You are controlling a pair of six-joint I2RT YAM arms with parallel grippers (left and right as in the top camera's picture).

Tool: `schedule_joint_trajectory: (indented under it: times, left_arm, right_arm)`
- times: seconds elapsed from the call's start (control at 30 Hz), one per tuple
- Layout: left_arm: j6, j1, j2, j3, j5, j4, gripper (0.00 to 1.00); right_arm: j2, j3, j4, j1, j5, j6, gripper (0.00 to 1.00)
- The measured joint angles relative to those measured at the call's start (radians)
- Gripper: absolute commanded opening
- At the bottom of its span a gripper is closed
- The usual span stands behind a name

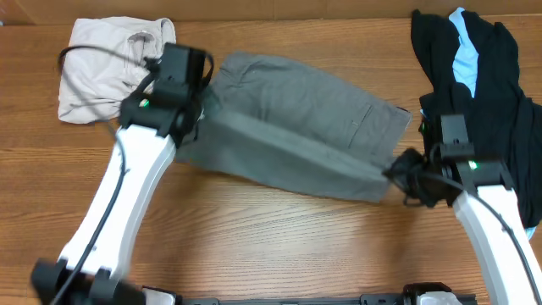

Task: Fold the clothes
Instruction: 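Lift the bottom hem with both grippers and fold it up over the waistband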

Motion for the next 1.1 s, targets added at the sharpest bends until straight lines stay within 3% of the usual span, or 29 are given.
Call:
schedule_joint_trajectory:
  times: [0.33, 0.43, 0.87, 0.93, 1.0, 1.03, 1.1]
  left_arm:
    - [0.031, -0.014, 0.275, 0.000, -0.012, 0.506, 0.04]
    - [0.034, -0.014, 0.353, 0.000, -0.025, 0.610, 0.11]
    - [0.035, -0.019, 0.531, 0.000, -0.066, 0.896, 0.20]
    - [0.035, -0.019, 0.541, 0.000, -0.068, 0.921, 0.25]
    - [0.041, -0.019, 0.546, 0.000, -0.071, 0.938, 0.44]
    - [0.044, -0.019, 0.548, 0.000, -0.074, 0.942, 0.57]
    - [0.048, -0.019, 0.550, 0.000, -0.076, 0.956, 0.90]
  right_arm:
    - [0.249, 0.000, 0.407, -0.092, -0.001, -0.090, 0.04]
    - [0.307, 0.000, 0.514, -0.093, 0.005, -0.109, 0.04]
    - [0.457, 0.000, 0.799, -0.097, 0.066, -0.146, 0.04]
    - [0.472, 0.000, 0.837, -0.098, 0.080, -0.146, 0.04]
    - [0.489, 0.000, 0.867, -0.099, 0.091, -0.145, 0.05]
    - [0.496, 0.000, 0.882, -0.100, 0.097, -0.145, 0.21]
    - [0.510, 0.000, 0.924, -0.101, 0.107, -0.143, 0.78]
